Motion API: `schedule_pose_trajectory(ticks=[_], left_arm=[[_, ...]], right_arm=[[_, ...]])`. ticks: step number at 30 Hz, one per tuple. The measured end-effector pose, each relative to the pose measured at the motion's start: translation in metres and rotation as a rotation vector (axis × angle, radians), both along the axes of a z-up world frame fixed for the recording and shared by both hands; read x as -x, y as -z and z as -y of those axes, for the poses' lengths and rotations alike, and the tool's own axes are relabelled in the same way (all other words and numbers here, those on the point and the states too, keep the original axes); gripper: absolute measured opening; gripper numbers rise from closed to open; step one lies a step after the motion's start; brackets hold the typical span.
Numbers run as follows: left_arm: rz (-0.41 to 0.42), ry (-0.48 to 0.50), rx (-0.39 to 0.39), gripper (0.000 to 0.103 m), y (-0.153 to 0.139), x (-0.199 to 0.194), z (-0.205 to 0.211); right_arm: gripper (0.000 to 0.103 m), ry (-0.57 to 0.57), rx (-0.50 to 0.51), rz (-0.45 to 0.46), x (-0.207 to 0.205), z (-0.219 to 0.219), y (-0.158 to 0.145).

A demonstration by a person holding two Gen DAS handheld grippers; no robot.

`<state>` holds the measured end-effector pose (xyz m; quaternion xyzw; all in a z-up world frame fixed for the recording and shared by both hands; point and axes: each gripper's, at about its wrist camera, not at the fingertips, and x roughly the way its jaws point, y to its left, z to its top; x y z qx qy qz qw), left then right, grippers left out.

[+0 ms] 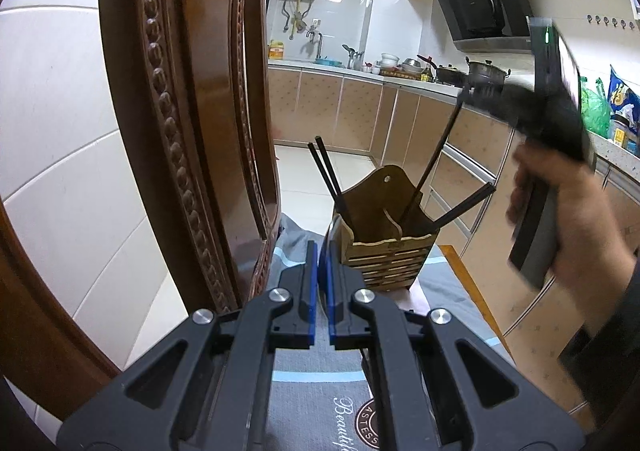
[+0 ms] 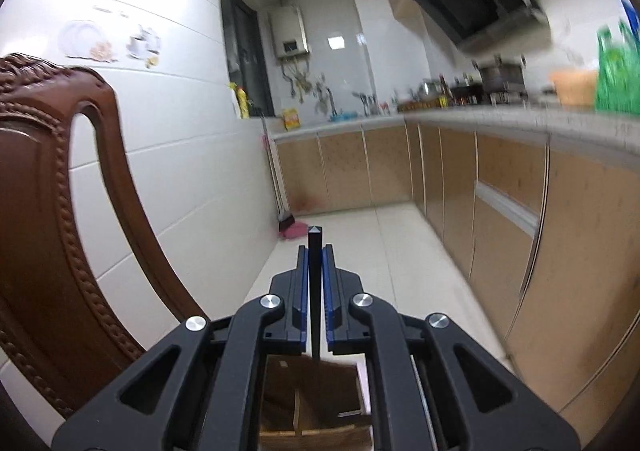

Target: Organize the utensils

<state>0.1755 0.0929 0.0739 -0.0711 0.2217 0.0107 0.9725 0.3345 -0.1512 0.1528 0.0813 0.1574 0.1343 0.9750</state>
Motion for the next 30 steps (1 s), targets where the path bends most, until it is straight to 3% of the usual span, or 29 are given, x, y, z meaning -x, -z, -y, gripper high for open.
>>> schedule_pose_trajectory(ticks=[4, 6, 8, 9, 10, 14, 18, 21, 24, 30], left_arm=[[-0.005, 0.003, -0.003, 0.004, 0.001, -0.001, 0.002], [-0.010, 0.007, -0.002, 0.004, 0.002, -0.002, 0.003], [-0.017, 0.007, -0.006, 0.004, 0.004, -0.004, 0.005], [-0.019, 0.007, -0.013, 0.004, 0.005, -0.005, 0.007], [-0.021, 0.008, -0.016, 0.004, 0.005, -0.005, 0.007], [-0.034, 0.011, -0.032, 0.004, 0.009, -0.006, 0.014], [-0.046, 0.012, -0.050, 0.004, 0.013, -0.006, 0.020], [-0.051, 0.008, -0.054, 0.004, 0.015, -0.001, 0.022], [-0.041, 0.002, -0.072, 0.004, 0.015, 0.004, 0.027], [0.001, -0.045, -0.104, 0.004, 0.002, 0.008, 0.033]], right_arm=[[0.009, -0.020, -0.062, -0.101, 0.001, 0.018, 0.034], [0.011, -0.037, -0.082, -0.102, 0.020, 0.034, 0.039], [0.042, -0.056, -0.084, -0.085, 0.045, 0.045, 0.040], [0.073, -0.054, -0.086, -0.074, 0.068, 0.057, 0.041], [0.079, -0.041, -0.097, -0.059, 0.086, 0.066, 0.043], [0.085, -0.070, -0.090, -0.055, 0.153, 0.094, 0.063], [0.087, -0.052, -0.063, -0.144, 0.191, 0.105, 0.106], [0.087, -0.080, -0.009, -0.202, 0.191, 0.100, 0.122], [0.087, -0.067, 0.012, -0.184, 0.192, 0.104, 0.122], [0.087, -0.056, -0.044, -0.216, 0.186, 0.121, 0.123]])
